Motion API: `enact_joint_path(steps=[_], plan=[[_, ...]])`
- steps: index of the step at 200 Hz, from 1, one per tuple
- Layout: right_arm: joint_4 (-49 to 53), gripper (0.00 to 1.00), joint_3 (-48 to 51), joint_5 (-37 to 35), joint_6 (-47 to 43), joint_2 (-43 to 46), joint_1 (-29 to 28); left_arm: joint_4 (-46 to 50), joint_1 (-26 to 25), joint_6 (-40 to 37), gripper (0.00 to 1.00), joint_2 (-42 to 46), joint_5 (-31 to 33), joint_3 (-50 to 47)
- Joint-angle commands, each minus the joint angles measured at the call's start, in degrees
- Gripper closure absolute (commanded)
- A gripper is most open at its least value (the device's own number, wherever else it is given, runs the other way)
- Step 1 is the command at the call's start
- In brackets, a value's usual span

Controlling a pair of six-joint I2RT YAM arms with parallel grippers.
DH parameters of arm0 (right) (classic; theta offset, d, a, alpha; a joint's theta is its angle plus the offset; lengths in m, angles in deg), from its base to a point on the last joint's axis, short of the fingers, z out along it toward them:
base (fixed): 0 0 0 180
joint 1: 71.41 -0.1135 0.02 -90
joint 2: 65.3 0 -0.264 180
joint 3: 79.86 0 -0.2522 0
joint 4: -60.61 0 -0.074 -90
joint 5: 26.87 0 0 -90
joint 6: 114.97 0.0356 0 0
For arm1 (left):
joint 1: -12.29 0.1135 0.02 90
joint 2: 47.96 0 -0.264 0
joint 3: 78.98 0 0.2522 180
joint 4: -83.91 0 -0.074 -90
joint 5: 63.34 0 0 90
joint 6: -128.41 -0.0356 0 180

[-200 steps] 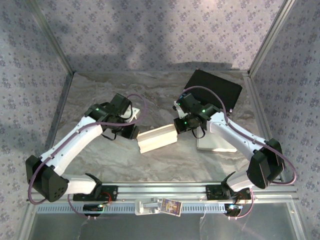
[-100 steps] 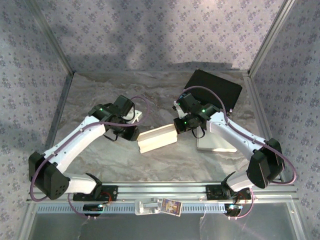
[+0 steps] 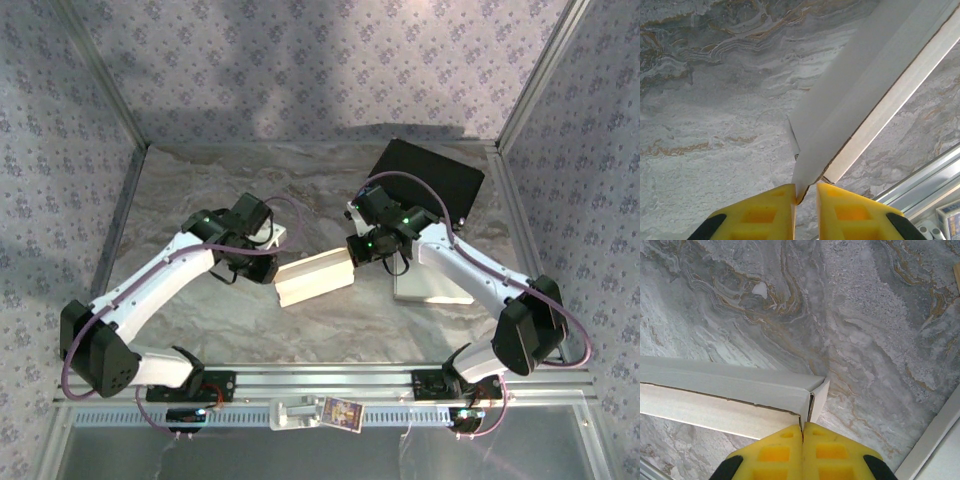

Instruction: Fold the paper box

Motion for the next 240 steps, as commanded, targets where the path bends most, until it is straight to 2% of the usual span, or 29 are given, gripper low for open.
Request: enact_joint_path(steps=[1,47,91,168,240], plan=[[1.4,1.0,-1.1,0.3,1.1,-0.7,-0.6,-0.5,-0.3,0.4,0.84,-0.4,0.7,-0.2],[1.4,1.0,-1.1,0.1,1.2,-0.8,-0.5,-1.2,-0.3,2.0,0.94,-0.6,0.5,0.2],[0.6,1.0,-1.0,-0.1,3.3,-0.7,-0.9,-2.0,-0.3,7.9,1.0,-0.3,0.4,-0.2],[-0.4,1.0,-0.2,-1.6,6.9,-0.5,-2.6,-3.7,0.0,23.9,1.0,-1.8,0.1,0.4],[-0.6,1.0,0.4,-2.0,8.3,0.0,-2.8,-7.5,1.2,32.4,1.0,-1.6,-3.3,-1.2]])
